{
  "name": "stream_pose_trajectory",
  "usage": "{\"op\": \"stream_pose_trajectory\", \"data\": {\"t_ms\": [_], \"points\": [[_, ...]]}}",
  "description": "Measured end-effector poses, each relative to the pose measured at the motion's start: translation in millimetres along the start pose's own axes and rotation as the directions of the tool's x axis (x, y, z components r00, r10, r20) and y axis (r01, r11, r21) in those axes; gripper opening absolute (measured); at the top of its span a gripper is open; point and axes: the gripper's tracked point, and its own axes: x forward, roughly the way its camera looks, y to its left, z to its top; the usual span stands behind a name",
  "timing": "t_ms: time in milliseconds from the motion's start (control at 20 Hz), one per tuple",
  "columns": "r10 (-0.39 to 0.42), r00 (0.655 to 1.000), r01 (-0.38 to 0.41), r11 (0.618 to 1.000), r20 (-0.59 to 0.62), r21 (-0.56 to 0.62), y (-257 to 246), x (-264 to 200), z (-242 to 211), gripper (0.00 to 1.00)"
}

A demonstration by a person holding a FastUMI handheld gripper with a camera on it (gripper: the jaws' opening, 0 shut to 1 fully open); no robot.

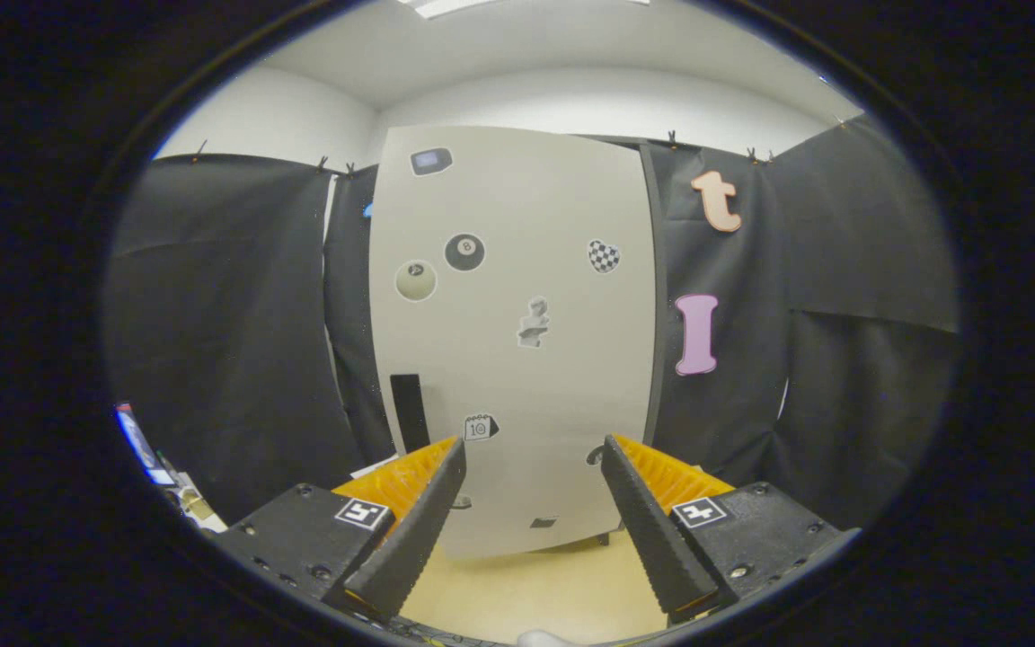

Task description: Open the shoe cabinet door, grab the shoes and put them into the shoe cabinet, then close the shoe cabinet door.

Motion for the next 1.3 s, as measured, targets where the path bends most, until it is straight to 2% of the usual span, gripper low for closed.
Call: {"op": "stream_pose_trajectory", "data": {"t_ms": [250, 600, 1300], "points": [[-0.032, 0.999, 0.032, 0.999, 0.037, -0.01, -7.4, -19.6, 18.4, 0.99], [-0.093, 0.995, 0.094, 0.996, 0.042, -0.009, -33.3, -35.4, 20.2, 1.0], [-0.104, 0.993, 0.104, 0.995, 0.056, 0.004, -47.2, -40.4, 27.8, 0.99]]}}
